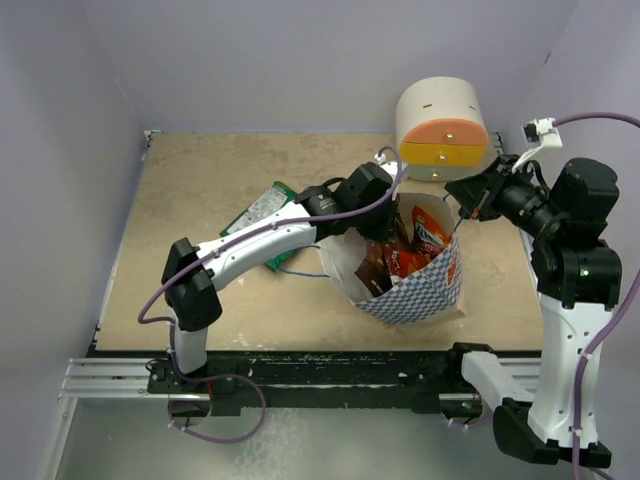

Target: Take the snacks out of the paper bag

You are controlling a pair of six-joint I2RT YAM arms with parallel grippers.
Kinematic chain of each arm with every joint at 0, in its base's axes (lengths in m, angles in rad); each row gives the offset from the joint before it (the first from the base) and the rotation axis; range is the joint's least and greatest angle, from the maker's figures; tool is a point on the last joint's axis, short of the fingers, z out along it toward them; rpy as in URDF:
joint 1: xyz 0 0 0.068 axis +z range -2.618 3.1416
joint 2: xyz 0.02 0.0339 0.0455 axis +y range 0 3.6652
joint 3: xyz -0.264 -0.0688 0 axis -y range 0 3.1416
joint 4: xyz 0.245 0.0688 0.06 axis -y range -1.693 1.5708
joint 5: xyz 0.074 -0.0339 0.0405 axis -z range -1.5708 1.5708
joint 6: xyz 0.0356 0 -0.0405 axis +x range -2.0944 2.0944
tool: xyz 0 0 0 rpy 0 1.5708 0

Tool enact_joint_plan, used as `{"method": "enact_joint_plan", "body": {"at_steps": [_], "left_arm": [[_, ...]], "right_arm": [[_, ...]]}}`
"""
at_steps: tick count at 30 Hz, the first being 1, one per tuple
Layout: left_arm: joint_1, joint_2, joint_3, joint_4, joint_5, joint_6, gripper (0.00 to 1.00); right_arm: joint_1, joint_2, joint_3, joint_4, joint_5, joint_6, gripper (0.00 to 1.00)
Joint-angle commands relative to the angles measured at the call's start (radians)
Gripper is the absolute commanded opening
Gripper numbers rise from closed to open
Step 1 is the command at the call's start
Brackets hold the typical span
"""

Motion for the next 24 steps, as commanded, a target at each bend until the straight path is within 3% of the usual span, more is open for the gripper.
{"method": "enact_joint_plan", "body": {"at_steps": [1,16,24], "left_arm": [[-0.003,-0.112,0.125,0.027,0.119,0.011,0.0],[0.011,-0.213,0.407,-0.1,0.2,0.061,0.0],[0.23,-0.323,0.5,-0.188,0.24,0.037,0.0]], "right_arm": [[-0.001,-0.068,0.004,0.132,0.095,0.043,0.0],[-0.001,-0.161,-0.067,0.124,0.523,0.142,0.0],[-0.001,-0.15,-0.065,0.143,0.538,0.132,0.0]]}}
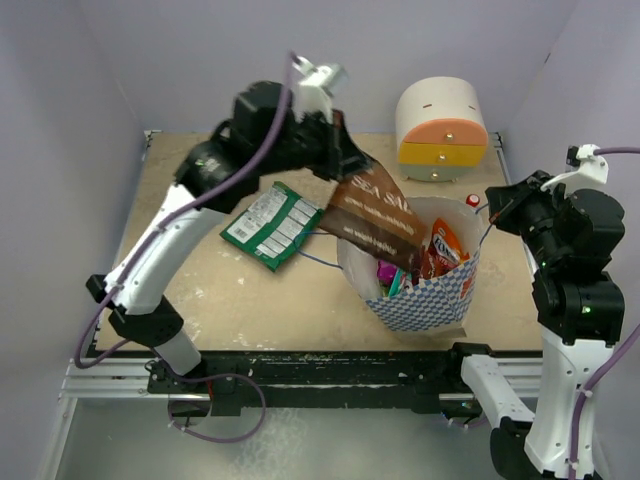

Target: Take the snacks out of the paper bag

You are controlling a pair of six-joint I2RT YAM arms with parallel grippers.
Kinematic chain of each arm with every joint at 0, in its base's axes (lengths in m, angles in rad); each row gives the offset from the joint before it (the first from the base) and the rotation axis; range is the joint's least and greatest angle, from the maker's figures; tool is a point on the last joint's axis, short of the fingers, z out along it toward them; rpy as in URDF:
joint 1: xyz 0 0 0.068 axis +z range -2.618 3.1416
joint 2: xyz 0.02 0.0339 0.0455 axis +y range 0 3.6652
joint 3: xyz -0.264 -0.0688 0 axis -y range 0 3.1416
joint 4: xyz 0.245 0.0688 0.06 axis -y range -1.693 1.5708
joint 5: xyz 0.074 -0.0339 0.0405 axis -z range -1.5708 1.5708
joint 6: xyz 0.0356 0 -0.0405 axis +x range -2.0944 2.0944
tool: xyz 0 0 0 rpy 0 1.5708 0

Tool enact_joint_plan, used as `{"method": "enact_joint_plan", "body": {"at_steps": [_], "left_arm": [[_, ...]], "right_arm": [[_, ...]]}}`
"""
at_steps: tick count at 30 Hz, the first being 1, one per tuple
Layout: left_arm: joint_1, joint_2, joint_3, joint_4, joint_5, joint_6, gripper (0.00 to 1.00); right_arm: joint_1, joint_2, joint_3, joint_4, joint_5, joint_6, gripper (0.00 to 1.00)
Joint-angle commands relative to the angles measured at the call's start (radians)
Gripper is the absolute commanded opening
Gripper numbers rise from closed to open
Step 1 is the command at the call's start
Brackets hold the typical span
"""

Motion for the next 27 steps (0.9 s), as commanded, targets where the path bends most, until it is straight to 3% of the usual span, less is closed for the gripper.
{"method": "enact_joint_plan", "body": {"at_steps": [1,5,8,12,19,27], "left_arm": [[0.149,-0.092,0.115,-0.01,0.012,-0.015,0.0],[0.306,-0.075,0.173,-0.128,0.008,-0.139,0.0],[0.472,-0.07,0.084,-0.125,0.171,-0.287,0.0],[0.613,-0.066,-0.079,-0.002,0.319,-0.377,0.0],[0.732,0.036,-0.137,0.08,0.308,-0.381,0.0],[0.741,0.292,-0.053,0.121,0.397,-0.385,0.0]], "right_arm": [[-0.002,-0.007,0.022,0.151,0.037,0.013,0.0],[-0.002,-0.005,0.024,0.162,0.033,0.0,0.0],[-0.002,0.007,0.039,0.169,0.016,-0.015,0.0],[-0.002,0.018,0.042,0.182,-0.001,-0.036,0.0],[-0.002,0.036,0.036,0.196,-0.013,-0.048,0.0],[-0.002,0.054,0.036,0.197,-0.015,-0.067,0.0]]}}
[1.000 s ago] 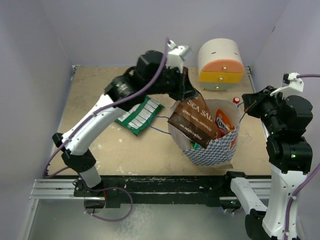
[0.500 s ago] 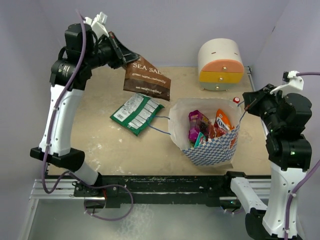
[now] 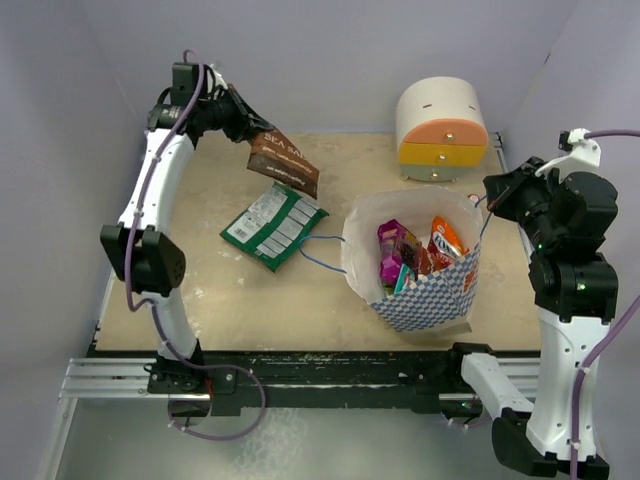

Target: Take the snacks out of the paper bag

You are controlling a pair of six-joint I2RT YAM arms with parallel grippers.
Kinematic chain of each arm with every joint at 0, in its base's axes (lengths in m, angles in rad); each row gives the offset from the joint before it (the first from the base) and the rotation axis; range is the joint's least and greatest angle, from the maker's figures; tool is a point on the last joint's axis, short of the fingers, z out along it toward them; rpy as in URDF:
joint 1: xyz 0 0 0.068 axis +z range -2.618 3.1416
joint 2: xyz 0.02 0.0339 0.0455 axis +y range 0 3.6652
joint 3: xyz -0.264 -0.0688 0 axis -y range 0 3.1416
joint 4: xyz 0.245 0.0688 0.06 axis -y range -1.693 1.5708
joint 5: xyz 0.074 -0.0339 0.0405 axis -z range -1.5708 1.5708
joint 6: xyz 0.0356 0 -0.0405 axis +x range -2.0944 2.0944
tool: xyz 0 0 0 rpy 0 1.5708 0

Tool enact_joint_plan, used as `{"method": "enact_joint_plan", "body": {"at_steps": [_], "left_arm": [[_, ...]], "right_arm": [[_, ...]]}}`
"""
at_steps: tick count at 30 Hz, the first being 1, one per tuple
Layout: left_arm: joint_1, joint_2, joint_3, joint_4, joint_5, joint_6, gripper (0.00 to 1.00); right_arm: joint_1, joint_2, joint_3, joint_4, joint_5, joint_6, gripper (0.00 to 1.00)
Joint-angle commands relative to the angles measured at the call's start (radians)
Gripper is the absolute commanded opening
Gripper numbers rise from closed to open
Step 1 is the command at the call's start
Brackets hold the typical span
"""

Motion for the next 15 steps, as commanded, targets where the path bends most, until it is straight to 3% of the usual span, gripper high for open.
{"method": "enact_joint_plan", "body": {"at_steps": [1,8,12,14,15], "left_arm": [[-0.005,0.134,0.105,0.108,0.105,-0.018,0.0],[-0.023,0.388,0.32,0.057,0.24,0.064,0.0],[-0.044,0.422,0.292,0.081,0.367,0.082,0.0],[-0.044,0.433,0.271,0.008,0.408,0.149,0.0],[-0.038,0.438,0.281,-0.112,0.381,0.221,0.0]], "right_arm": [[-0.002,-0.005,0.034,0.136,-0.009,-0.031,0.0],[-0.002,0.002,0.036,0.13,0.006,-0.052,0.0],[-0.002,0.012,0.036,0.135,-0.012,-0.046,0.0],[-0.002,0.018,0.036,0.14,-0.027,-0.043,0.0],[-0.002,0.022,0.036,0.143,-0.034,-0.041,0.0]]}}
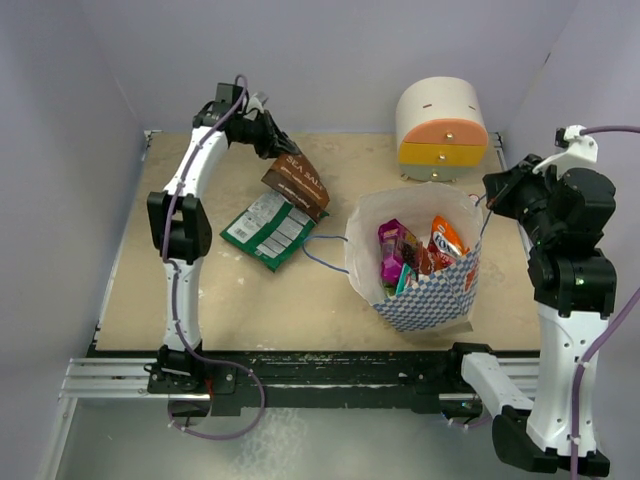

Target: Take the snacks out of the paper bag

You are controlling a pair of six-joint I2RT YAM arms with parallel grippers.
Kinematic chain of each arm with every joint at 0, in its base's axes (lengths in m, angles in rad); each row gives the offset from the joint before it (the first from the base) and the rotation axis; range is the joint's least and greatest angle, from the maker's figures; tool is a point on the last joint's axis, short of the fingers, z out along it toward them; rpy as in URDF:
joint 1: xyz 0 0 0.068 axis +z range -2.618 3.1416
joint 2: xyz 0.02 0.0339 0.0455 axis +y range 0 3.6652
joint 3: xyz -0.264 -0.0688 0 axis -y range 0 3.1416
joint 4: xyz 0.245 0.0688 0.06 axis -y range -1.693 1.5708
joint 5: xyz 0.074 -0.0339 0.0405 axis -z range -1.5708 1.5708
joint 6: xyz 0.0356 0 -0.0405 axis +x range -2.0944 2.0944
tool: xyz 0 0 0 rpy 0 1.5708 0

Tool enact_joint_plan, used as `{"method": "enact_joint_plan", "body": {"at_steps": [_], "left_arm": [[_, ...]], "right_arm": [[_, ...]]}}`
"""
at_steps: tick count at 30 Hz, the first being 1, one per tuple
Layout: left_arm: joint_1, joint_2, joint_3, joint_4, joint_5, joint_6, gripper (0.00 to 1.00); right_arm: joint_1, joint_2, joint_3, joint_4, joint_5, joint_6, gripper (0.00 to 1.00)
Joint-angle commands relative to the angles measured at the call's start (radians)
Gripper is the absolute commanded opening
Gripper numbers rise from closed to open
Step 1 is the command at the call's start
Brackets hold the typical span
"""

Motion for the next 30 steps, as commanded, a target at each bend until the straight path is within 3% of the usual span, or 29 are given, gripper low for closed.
{"method": "enact_joint_plan", "body": {"at_steps": [1,3,7,14,23,30], "left_arm": [[0.002,-0.029,0.048,-0.227,0.08,0.222,0.0],[0.026,-0.033,0.03,-0.36,-0.034,0.348,0.0],[0.076,-0.026,-0.04,-0.469,-0.173,0.495,0.0],[0.083,-0.012,-0.046,-0.522,-0.446,0.576,0.0],[0.074,-0.016,-0.223,-0.45,-0.45,0.579,0.0],[0.072,-0.145,-0.392,-0.308,-0.511,0.558,0.3]], "right_arm": [[-0.002,0.012,0.036,0.138,-0.039,-0.005,0.0],[-0.002,0.016,0.034,0.141,-0.049,-0.003,0.0],[-0.002,0.021,0.031,0.141,-0.061,-0.002,0.0],[0.005,0.034,0.039,0.139,-0.085,0.001,0.0],[0.012,0.034,0.034,0.134,-0.095,0.003,0.0],[0.012,0.048,0.041,0.134,-0.1,-0.003,0.0]]}}
